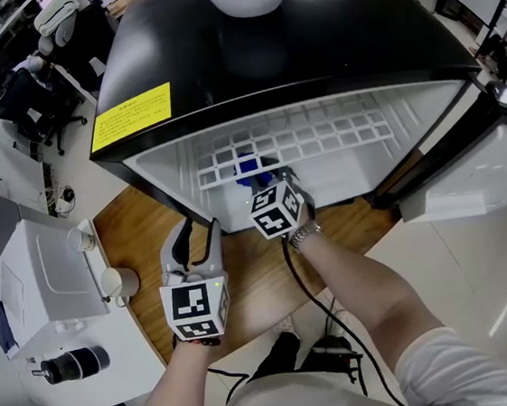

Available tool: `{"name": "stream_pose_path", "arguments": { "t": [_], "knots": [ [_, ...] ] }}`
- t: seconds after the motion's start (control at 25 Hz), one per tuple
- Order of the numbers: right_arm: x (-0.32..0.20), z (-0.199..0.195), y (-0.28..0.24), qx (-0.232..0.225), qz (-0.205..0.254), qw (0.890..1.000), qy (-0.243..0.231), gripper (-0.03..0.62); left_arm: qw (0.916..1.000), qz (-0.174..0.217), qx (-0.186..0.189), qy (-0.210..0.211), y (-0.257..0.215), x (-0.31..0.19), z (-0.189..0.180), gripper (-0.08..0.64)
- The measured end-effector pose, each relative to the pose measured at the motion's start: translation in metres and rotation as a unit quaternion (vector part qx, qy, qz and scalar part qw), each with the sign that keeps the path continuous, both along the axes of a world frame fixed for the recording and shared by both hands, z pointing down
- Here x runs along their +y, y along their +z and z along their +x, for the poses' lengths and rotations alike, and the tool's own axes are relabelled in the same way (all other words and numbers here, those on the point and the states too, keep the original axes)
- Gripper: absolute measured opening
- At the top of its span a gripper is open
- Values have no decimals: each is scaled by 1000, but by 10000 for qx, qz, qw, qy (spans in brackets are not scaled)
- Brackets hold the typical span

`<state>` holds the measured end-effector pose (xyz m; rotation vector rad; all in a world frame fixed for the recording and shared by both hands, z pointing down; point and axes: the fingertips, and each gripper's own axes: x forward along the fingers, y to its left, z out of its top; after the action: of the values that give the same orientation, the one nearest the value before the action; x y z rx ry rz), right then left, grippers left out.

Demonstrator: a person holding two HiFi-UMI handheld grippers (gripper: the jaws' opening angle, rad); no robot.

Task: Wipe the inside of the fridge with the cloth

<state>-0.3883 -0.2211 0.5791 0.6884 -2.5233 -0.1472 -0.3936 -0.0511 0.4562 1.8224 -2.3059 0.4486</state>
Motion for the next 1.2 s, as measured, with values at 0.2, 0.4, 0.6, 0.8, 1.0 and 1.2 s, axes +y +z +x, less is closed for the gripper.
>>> {"name": "stream_pose_path", "arguments": {
  "t": [0.2, 0.4, 0.6, 0.8, 1.0, 1.2],
  "knots": [
    [-15, 19, 2, 49, 28, 9998, 192, 71, 10000, -14, 3, -43, 1, 0, -1, 167],
    [-28, 37, 5, 99, 41, 9994, 343, 71, 10000, 4, 16, -91, 0, 0, 0, 167],
    [-42, 55, 6, 166, 74, 9984, 527, 71, 9999, 9, 28, -124, 0, -1, -1, 167],
    [-56, 72, 6, 199, 119, 9973, 694, 71, 9999, 11, 47, -162, 1, 0, -1, 167],
    [-68, 89, 8, 260, 152, 9960, 846, 71, 9998, 13, 62, -184, 1, -1, -1, 167],
    [-80, 107, 7, 308, 178, 9939, 1044, 71, 9998, -3, 65, -193, 1, 0, -1, 167]
  ]
}}
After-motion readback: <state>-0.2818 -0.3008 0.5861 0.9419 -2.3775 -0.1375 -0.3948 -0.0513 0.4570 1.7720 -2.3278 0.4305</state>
